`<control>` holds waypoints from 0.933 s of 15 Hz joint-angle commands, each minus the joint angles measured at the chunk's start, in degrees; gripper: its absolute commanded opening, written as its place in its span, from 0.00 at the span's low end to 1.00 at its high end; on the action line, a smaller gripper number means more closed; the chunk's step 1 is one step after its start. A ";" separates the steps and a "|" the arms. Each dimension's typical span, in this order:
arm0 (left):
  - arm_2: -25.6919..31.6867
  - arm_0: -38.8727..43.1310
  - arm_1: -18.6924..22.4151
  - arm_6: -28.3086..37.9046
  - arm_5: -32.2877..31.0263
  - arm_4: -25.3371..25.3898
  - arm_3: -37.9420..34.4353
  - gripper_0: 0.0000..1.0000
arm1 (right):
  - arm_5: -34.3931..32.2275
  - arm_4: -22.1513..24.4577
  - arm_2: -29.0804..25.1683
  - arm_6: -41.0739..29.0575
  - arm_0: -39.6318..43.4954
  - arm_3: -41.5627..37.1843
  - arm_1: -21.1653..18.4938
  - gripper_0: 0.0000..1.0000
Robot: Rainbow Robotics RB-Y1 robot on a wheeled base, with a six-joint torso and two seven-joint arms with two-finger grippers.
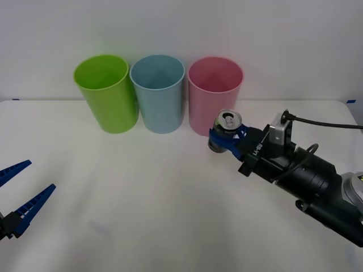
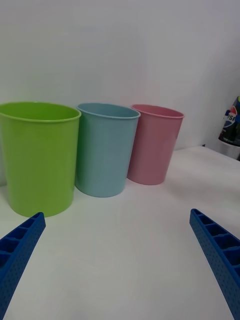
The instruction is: Grasp the object on the table and drop it into the matching bin: aluminum can to the light blue bin, PET bottle to the pink bin.
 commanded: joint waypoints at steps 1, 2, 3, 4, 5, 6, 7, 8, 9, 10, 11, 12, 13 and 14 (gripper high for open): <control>0.00 0.00 0.00 0.00 0.00 0.00 0.00 1.00 | -0.57 -0.03 -0.50 -1.12 -1.33 -0.93 -1.28 0.00; 0.00 0.00 0.00 0.00 0.00 0.00 0.00 1.00 | -0.65 0.06 -0.59 -1.73 -2.39 -0.93 -1.55 0.00; 0.00 0.00 0.00 0.00 0.00 0.00 0.00 1.00 | -0.65 -0.03 -0.59 -2.17 -3.44 -0.93 -1.90 0.00; 0.00 0.00 0.00 0.00 0.00 0.00 0.00 1.00 | -0.65 -0.03 -0.59 -2.79 -4.76 -0.85 -2.16 0.00; 0.00 0.00 0.00 0.00 0.00 0.00 0.00 1.00 | -0.65 0.50 -0.42 -4.37 -6.17 -0.67 -2.25 0.00; 0.00 0.00 0.00 0.00 0.00 0.00 0.00 1.00 | -0.74 1.38 -0.42 -5.95 -7.05 -0.67 -2.25 0.00; 0.00 0.00 0.00 0.00 0.00 0.00 0.00 1.00 | -0.74 2.26 -0.42 -7.36 -8.10 -0.67 -2.16 0.00; 0.00 0.00 0.00 0.00 0.00 0.00 0.00 1.00 | -0.74 3.13 -0.42 -8.06 -9.16 -0.67 -1.90 0.00; 0.00 0.00 0.00 0.00 0.00 0.00 0.00 1.00 | -1.01 3.31 -0.15 -8.33 -10.39 0.21 -1.72 0.00; 0.00 0.00 0.00 0.00 0.00 0.00 0.00 1.00 | -1.89 3.31 0.38 -8.50 -12.50 2.05 -1.46 0.00; 0.00 0.00 0.00 0.00 0.00 0.00 0.00 1.00 | -3.38 3.40 0.46 -8.85 -14.96 4.52 -0.67 0.00; 0.00 0.00 0.00 0.00 0.00 0.00 0.00 1.00 | -4.87 4.19 0.46 -9.12 -17.33 7.06 0.48 0.00; 0.00 0.00 0.00 0.00 0.00 0.00 0.00 1.00 | -5.84 5.16 0.46 -9.47 -19.97 9.96 1.79 0.00; 0.00 0.00 0.00 0.00 0.00 0.00 0.00 1.00 | -6.10 6.30 0.46 -9.82 -22.16 12.43 3.20 0.00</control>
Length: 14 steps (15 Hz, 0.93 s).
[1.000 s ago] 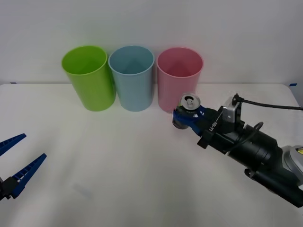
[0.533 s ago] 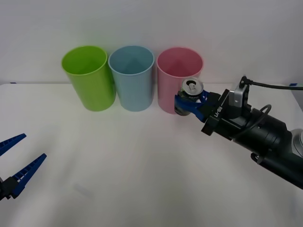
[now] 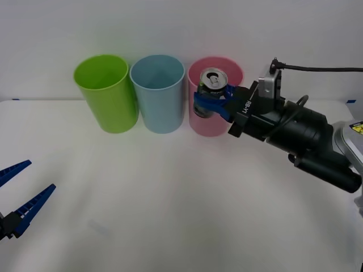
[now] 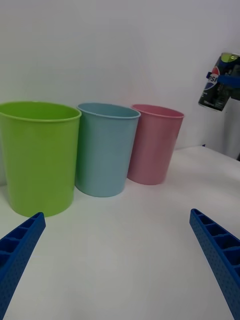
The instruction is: Grasp the object on the table and drop it into the matching bin: aluminum can to the light blue bin, PET bottle to the pink bin.
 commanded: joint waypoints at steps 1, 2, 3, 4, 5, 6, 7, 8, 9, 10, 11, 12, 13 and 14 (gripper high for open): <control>0.00 0.00 0.00 0.00 0.00 0.00 0.00 1.00 | -1.03 3.06 0.01 -0.95 -6.16 6.69 3.66 0.00; 0.00 0.00 0.00 0.00 0.00 0.00 0.00 1.00 | -1.11 3.85 0.01 -1.31 -7.83 8.71 4.89 0.00; 0.00 0.00 0.00 0.00 0.00 0.00 0.00 1.00 | -1.11 4.91 -0.25 -1.66 -9.94 10.91 6.12 0.00; 0.00 0.00 0.00 0.00 0.00 0.00 0.00 1.00 | -1.11 5.87 -0.43 -2.01 -12.05 13.37 7.44 0.00; 0.00 0.00 0.00 0.00 0.00 0.00 0.00 1.00 | -1.20 6.75 -0.60 -2.18 -13.98 15.66 8.59 0.00; 0.00 0.00 0.00 0.00 0.00 0.00 0.00 1.00 | -1.38 7.89 -1.04 -2.36 -16.53 18.64 9.99 0.00; 0.00 0.00 0.00 0.00 0.00 0.00 0.00 1.00 | -1.29 9.21 -1.66 -2.62 -18.81 21.28 11.40 0.00; 0.00 0.00 0.00 0.00 0.00 0.00 0.00 1.00 | -1.38 10.71 -2.27 -2.80 -20.83 24.18 12.89 0.00; 0.00 0.00 0.00 0.00 0.00 0.00 0.00 1.00 | -1.38 11.67 -2.80 -2.80 -22.77 26.91 14.21 0.00; 0.00 0.00 0.00 0.00 0.00 0.00 0.00 1.00 | -1.38 12.55 -3.15 -2.80 -24.09 28.75 15.00 0.00; 0.00 0.00 0.00 0.00 0.00 0.00 0.00 1.00 | -1.38 13.69 -4.03 -2.80 -25.84 31.39 16.32 0.00; 0.00 0.00 0.00 0.00 0.00 0.00 0.00 1.00 | -1.38 15.01 -4.91 -2.80 -27.51 33.67 17.55 0.00; 0.00 0.00 0.00 0.00 0.00 0.00 0.00 1.00 | -1.29 16.42 -6.05 -2.80 -29.01 36.13 18.87 0.00; 0.00 0.00 0.00 0.00 0.00 0.00 0.00 1.00 | -1.38 17.91 -7.20 -2.89 -30.59 38.86 20.36 0.00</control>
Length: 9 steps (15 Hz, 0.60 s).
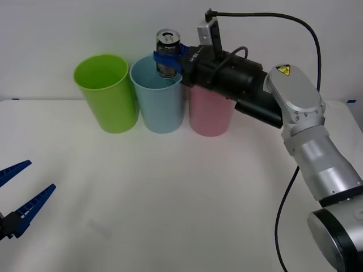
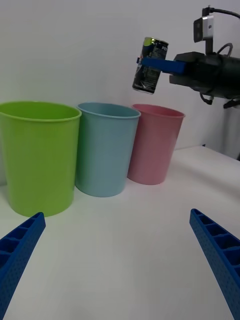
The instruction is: Grasp the object on the table and drop it into the matching bin: aluminum can to the light blue bin, PET bottle to the pink bin.
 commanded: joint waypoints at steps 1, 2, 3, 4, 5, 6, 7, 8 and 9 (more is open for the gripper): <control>0.00 0.00 0.00 0.00 0.00 0.00 0.00 1.00 | 0.08 3.96 -3.21 -0.09 -4.14 6.59 3.72 0.00; 0.00 0.00 0.00 0.00 0.00 0.00 0.00 1.00 | 0.25 5.98 -4.79 -0.09 -5.37 8.43 5.12 0.00; 0.00 0.00 0.00 0.00 0.00 0.00 0.00 1.00 | 0.43 8.09 -6.37 -0.09 -6.33 9.93 6.62 0.00; 0.00 0.00 0.00 0.00 0.00 0.00 0.00 1.00 | 0.69 9.94 -7.95 -0.09 -7.12 11.24 8.03 0.00; 0.00 0.00 0.00 0.00 0.00 0.00 0.00 1.00 | 1.40 11.70 -9.09 -0.09 -7.56 11.77 9.17 0.00; 0.00 0.00 0.00 0.00 0.00 0.00 0.00 1.00 | 2.19 12.84 -9.53 -0.09 -7.56 11.77 9.96 0.00; 0.00 0.00 0.00 0.00 0.00 0.00 0.00 1.00 | 3.59 13.89 -9.71 -0.18 -7.48 11.77 11.10 0.00; 0.00 0.00 0.00 0.00 0.00 0.00 0.00 1.00 | 4.47 14.33 -9.71 -0.18 -7.48 11.77 11.63 0.00; 0.00 0.00 0.00 0.00 0.00 0.00 0.00 1.00 | 5.88 14.77 -9.71 -0.18 -7.48 11.77 12.33 0.00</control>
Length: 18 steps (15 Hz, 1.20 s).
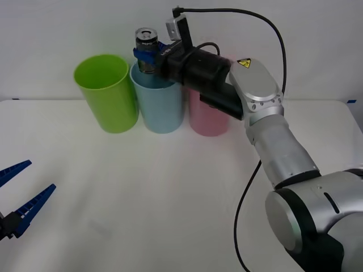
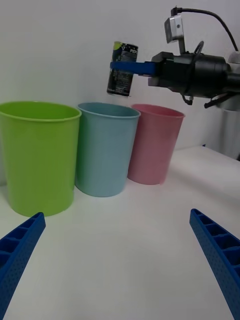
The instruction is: Grasp the object on the table and drop it into the matching bin: aluminum can to the light blue bin, PET bottle to the pink bin.
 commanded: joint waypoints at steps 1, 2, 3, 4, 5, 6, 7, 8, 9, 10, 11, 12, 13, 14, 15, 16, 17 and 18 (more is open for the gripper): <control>0.00 0.00 0.00 0.00 0.00 0.00 0.00 1.00 | 3.25 1.37 -0.03 -0.01 0.03 0.00 1.69 0.00; 0.00 0.00 0.00 0.00 0.00 0.00 0.00 1.00 | 4.04 1.90 -0.03 -0.01 0.03 0.00 1.81 0.00; 0.00 0.00 0.00 0.00 0.00 0.00 0.00 1.00 | 4.56 2.08 -0.03 -0.01 0.03 0.00 1.81 0.00; 0.00 0.00 0.00 0.00 0.00 0.00 0.00 1.00 | 4.83 2.16 -0.03 0.07 0.03 0.00 1.81 0.00; 0.00 0.00 0.00 0.00 0.00 0.00 0.00 1.00 | 5.00 2.25 -0.12 0.25 -0.05 0.00 1.81 0.00; 0.00 0.00 0.00 0.00 0.00 0.00 0.00 1.00 | 5.18 2.34 -0.29 0.25 0.03 0.00 1.81 0.00; 0.00 0.00 0.00 0.00 0.00 0.00 0.00 1.00 | 5.27 2.34 -0.29 0.25 0.03 0.00 1.81 0.00; 0.00 0.00 0.00 0.00 0.00 0.00 0.00 1.00 | 5.53 2.34 -0.29 0.25 0.03 0.00 1.81 0.00; 0.00 0.00 0.00 0.00 0.00 0.00 0.00 1.00 | 6.23 2.34 -0.29 0.34 0.03 0.00 1.81 0.00; 0.00 0.00 0.00 0.00 0.00 0.00 0.00 1.00 | 7.11 2.34 -0.21 0.43 0.03 0.00 1.81 0.00; 0.00 0.00 0.00 0.00 0.00 0.00 0.00 1.00 | 7.90 2.34 0.15 0.60 0.03 0.00 1.81 0.00; 0.00 0.00 0.00 0.00 0.00 0.00 0.00 1.00 | 7.99 2.34 0.15 0.60 0.03 0.00 1.81 0.00; 0.00 0.00 0.00 0.00 0.00 0.00 0.00 1.00 | 7.99 2.34 0.15 0.69 0.03 0.00 1.81 0.00; 0.00 0.00 0.00 0.00 0.00 0.00 0.00 1.00 | 8.08 2.34 0.15 0.60 0.03 0.00 1.81 0.00; 0.00 0.00 0.00 0.00 0.00 0.00 0.00 1.00 | 8.34 2.43 0.23 0.78 0.03 0.00 1.81 0.00; 0.00 0.00 0.00 0.00 0.00 0.00 0.00 1.00 | 8.25 2.34 0.23 0.78 0.03 0.00 1.81 0.00; 0.00 0.00 0.00 0.00 0.00 0.00 0.00 1.00 | 8.34 2.34 0.23 0.86 0.12 0.00 1.81 0.02; 0.00 0.00 0.00 0.00 0.00 0.00 0.00 1.00 | 8.34 2.34 0.23 1.04 0.03 -0.09 1.81 0.13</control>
